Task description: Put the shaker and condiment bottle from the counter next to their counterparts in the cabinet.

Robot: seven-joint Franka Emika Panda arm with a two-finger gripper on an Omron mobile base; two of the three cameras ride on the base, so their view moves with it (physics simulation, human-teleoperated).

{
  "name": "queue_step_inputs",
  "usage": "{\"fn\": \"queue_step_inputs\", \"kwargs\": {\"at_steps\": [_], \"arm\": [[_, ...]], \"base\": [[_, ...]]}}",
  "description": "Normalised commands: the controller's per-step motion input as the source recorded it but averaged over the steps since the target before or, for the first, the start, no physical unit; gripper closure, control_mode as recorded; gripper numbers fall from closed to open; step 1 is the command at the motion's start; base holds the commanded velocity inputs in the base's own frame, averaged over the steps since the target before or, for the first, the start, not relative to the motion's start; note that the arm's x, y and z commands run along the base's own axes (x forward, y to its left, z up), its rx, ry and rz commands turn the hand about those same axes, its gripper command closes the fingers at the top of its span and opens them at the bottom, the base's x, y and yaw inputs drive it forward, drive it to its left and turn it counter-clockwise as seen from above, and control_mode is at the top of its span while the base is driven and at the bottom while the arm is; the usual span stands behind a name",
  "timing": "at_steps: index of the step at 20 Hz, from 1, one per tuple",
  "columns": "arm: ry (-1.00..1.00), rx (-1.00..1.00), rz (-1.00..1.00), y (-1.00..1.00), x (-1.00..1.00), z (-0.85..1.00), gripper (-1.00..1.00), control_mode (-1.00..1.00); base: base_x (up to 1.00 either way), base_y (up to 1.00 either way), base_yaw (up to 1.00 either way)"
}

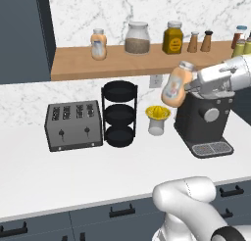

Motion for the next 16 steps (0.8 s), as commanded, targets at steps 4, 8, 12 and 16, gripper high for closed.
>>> {"fn": "queue_step_inputs", "kwargs": {"at_steps": [4, 8, 12, 16], "arm": [[0.0, -0.25, 0.03, 0.14, 0.1, 0.15, 1.0, -1.0], [-0.11, -0.27, 0.04, 0.15, 0.13, 0.16, 1.0, -1.0], [-0.11, -0.07, 0.04, 0.12, 0.17, 0.44, 1.0, -1.0], [-0.08, 0.0, 0.02, 0.05, 0.24, 0.47, 1.0, -1.0]], "base": [[0.0, 0.0, 0.0], [0.0, 0.0, 0.0], [0.0, 0.0, 0.0], [0.0, 0.0, 0.0]]}}
